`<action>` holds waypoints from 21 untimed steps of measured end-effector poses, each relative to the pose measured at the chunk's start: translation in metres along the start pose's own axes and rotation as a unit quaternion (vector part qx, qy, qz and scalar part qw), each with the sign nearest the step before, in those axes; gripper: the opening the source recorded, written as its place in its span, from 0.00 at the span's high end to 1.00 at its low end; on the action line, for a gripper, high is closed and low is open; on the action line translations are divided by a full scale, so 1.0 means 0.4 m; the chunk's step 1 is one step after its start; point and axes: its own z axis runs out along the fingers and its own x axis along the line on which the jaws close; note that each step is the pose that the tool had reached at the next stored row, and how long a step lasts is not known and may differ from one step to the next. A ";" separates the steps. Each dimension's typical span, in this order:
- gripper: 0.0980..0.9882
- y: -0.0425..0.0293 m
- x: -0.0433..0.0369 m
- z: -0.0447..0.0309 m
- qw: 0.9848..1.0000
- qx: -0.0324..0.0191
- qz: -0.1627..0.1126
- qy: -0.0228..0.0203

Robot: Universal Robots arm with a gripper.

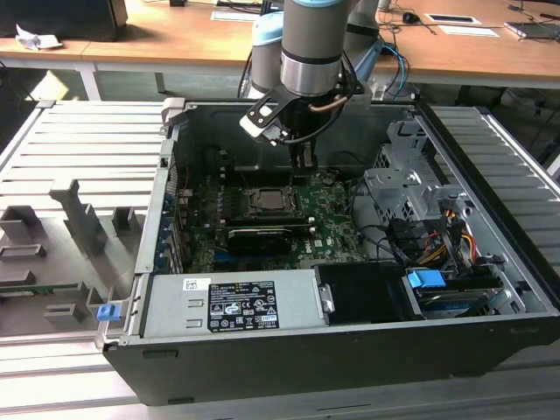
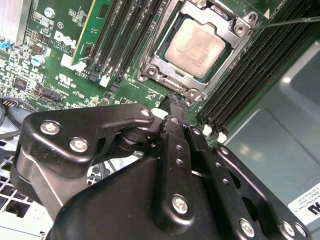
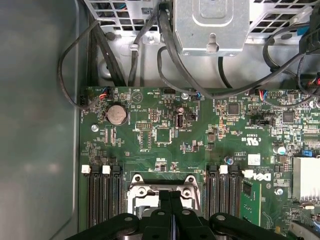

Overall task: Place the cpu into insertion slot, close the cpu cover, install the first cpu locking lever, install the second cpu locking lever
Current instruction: 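Close the cpu cover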

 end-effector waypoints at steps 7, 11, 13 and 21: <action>0.99 -0.011 0.000 0.000 1.000 0.000 0.000 0.000; 0.99 -0.020 0.000 -0.001 1.000 0.000 0.000 0.000; 0.99 -0.026 0.000 -0.001 1.000 0.000 0.000 0.000; 0.99 -0.065 0.001 -0.002 1.000 0.000 0.000 0.000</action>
